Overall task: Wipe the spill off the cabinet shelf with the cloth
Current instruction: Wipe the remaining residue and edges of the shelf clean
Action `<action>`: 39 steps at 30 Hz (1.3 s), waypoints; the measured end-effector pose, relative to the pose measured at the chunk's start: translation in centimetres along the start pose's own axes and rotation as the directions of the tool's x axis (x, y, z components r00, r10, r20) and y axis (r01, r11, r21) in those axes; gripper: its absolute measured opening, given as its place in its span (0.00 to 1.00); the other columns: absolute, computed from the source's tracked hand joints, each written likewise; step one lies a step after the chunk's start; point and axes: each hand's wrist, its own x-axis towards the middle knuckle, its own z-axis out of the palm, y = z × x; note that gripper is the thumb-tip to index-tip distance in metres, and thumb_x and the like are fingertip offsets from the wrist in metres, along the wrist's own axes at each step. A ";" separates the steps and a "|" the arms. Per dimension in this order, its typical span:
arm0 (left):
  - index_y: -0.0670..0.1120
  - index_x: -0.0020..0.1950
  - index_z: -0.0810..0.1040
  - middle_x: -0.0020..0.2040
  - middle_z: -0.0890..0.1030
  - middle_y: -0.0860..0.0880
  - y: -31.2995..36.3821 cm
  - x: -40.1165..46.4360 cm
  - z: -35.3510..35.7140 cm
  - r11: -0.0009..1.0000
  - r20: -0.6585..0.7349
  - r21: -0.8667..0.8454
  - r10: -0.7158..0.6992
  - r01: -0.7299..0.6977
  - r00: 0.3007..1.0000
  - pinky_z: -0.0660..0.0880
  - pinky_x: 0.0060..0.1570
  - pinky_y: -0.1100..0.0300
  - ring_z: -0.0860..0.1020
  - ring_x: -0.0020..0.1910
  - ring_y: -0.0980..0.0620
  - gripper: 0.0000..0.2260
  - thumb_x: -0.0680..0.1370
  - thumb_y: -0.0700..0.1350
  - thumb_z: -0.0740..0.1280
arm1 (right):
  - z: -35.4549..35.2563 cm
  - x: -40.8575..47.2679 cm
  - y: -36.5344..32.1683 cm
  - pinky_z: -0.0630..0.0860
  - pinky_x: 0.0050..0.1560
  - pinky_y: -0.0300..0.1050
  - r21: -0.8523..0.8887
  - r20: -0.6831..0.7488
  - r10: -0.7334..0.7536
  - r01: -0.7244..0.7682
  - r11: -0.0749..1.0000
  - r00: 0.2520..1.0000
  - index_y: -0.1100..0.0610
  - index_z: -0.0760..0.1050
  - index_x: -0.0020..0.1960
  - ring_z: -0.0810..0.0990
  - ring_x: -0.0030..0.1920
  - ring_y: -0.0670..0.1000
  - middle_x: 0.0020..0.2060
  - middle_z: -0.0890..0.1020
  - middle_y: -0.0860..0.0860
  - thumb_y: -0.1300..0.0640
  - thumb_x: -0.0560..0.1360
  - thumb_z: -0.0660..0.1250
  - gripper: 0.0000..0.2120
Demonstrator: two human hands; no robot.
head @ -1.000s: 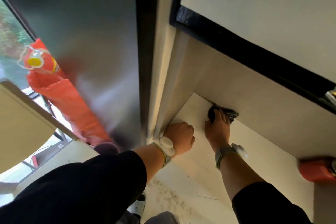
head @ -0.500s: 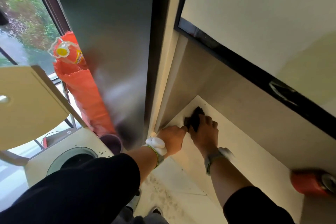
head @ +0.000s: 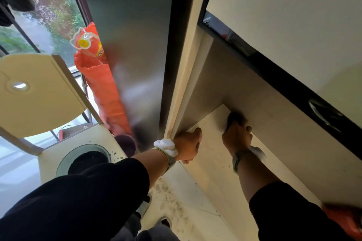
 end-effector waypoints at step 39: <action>0.39 0.54 0.84 0.48 0.85 0.46 -9.0 -3.1 -1.1 0.661 0.111 0.750 -0.070 -0.037 0.991 0.81 0.46 0.55 0.82 0.42 0.48 0.20 0.82 0.56 0.65 | 0.7 -4.8 -4.6 0.79 0.62 0.55 0.444 0.035 -0.428 0.370 0.816 0.903 0.54 0.80 0.63 0.78 0.57 0.58 0.61 0.72 0.51 0.57 0.77 0.71 0.15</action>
